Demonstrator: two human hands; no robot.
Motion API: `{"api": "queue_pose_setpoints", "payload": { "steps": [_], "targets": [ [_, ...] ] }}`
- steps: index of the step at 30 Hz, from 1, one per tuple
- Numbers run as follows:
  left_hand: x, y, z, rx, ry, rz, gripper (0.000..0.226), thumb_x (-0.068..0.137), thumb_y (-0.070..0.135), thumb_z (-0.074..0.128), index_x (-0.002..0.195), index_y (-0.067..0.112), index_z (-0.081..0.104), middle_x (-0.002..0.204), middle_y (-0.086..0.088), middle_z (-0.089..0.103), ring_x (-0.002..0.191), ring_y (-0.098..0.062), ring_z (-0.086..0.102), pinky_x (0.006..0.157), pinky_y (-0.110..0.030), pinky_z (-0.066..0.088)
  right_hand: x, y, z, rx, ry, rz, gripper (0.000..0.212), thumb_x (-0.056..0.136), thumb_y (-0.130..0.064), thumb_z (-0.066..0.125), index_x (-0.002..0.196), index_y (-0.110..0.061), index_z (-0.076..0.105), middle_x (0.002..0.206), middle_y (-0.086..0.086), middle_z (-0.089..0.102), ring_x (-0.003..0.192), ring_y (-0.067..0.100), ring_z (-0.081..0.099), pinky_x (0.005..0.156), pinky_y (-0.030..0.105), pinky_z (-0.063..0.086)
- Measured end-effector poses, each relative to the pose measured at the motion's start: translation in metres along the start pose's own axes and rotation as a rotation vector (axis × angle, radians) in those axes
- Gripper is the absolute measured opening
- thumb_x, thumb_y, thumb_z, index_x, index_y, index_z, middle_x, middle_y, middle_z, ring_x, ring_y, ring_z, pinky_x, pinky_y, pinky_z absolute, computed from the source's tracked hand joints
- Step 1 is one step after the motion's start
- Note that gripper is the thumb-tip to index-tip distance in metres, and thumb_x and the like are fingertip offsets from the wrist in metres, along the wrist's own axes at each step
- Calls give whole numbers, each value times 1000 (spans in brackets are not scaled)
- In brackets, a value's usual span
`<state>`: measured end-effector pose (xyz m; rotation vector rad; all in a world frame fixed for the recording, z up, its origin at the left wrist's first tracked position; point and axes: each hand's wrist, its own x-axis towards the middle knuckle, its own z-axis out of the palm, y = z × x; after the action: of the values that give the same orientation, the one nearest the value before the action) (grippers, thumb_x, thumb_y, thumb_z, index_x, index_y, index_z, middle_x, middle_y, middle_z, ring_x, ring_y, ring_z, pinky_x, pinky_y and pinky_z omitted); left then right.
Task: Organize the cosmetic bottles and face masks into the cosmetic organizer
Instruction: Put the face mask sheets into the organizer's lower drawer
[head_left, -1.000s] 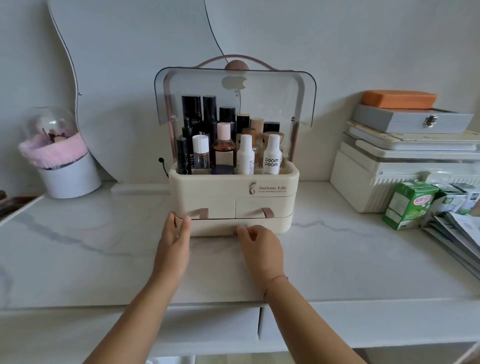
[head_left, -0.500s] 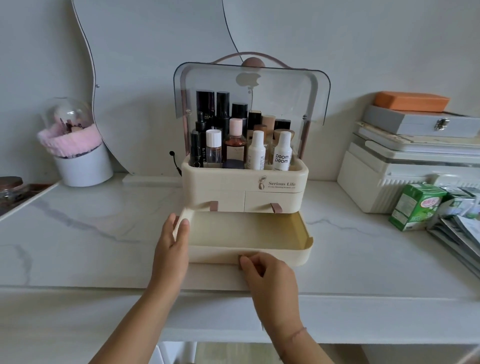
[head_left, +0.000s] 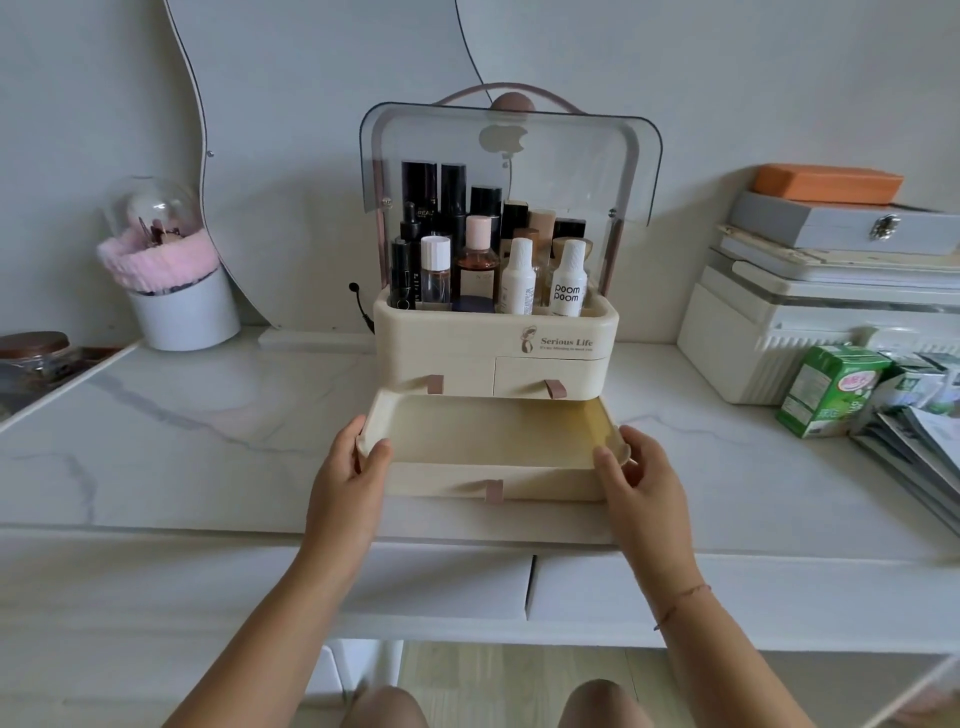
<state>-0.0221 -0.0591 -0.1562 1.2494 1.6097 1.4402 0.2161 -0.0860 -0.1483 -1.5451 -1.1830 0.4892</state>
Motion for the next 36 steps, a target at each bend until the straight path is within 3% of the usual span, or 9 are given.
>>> {"api": "queue_pose_setpoints", "payload": {
  "steps": [5, 8, 11, 17, 19, 23, 29, 33, 36],
  "targets": [
    [-6, 1, -2, -27, 20, -19, 45, 90, 29, 53, 134, 23, 44, 85, 12, 51, 78, -1, 52, 70, -19, 38, -4, 5, -2, 36, 34, 2, 39, 91, -27, 57, 129, -17, 52, 106, -5, 63, 107, 13, 61, 80, 21, 42],
    [-21, 13, 5, 75, 69, 49, 60, 90, 32, 52, 144, 22, 28, 139, 3, 46, 127, -18, 44, 96, -28, 35, -4, 7, -7, 64, 6, -14, 43, 92, -29, 56, 132, -16, 47, 118, -5, 60, 117, 13, 55, 92, 24, 41],
    [-49, 39, 26, 89, 110, 343, 58, 93, 19, 48, 146, 21, 23, 152, 4, 27, 139, -11, 26, 112, -35, 27, 2, 16, -34, 21, 80, -60, 49, 93, -31, 54, 137, -14, 43, 136, -4, 51, 127, 11, 47, 102, 23, 34],
    [-96, 89, 127, -39, -301, 541, 51, 90, 31, 44, 140, 24, 35, 146, 9, 37, 133, 3, 30, 110, -17, 26, 39, 53, -157, -178, 339, -47, 44, 92, -28, 56, 132, -12, 48, 133, 7, 55, 124, 22, 50, 102, 34, 37],
    [-112, 102, 170, -19, -494, 492, 47, 94, 33, 45, 139, 25, 36, 145, 13, 37, 128, 8, 29, 106, -10, 24, 55, 66, -201, -248, 396, -9, 41, 91, -30, 56, 126, -9, 52, 129, 11, 58, 121, 27, 53, 97, 33, 38],
    [-141, 127, 257, -100, -835, 214, 50, 91, 36, 49, 137, 21, 41, 144, 4, 44, 129, -6, 40, 107, -26, 31, 78, 91, -280, -389, 421, 145, 46, 92, -30, 54, 133, -9, 48, 135, 14, 54, 122, 32, 52, 101, 41, 40],
    [-170, 146, 355, -134, -1088, -209, 62, 85, 35, 53, 133, -2, 39, 143, -21, 40, 129, -34, 42, 108, -41, 33, 97, 114, -343, -554, 244, 339, 32, 89, -25, 57, 113, -3, 56, 117, 21, 62, 92, 32, 60, 72, 34, 46],
    [-175, 145, 389, -228, -1091, -420, 11, 89, 21, 51, 85, 14, 59, 84, -4, 61, 73, -16, 51, 69, -26, 39, 100, 125, -350, -532, 236, 321, 36, 84, -22, 60, 113, 0, 60, 108, 18, 69, 95, 35, 64, 84, 45, 53],
    [-176, 143, 398, -296, -1062, -486, 9, 89, 13, 50, 88, 12, 59, 73, -4, 61, 61, -15, 55, 56, -22, 47, 97, 128, -344, -465, 194, 269, 49, 80, -15, 67, 127, -8, 55, 122, 10, 64, 110, 24, 60, 96, 35, 47]
  ]
}}
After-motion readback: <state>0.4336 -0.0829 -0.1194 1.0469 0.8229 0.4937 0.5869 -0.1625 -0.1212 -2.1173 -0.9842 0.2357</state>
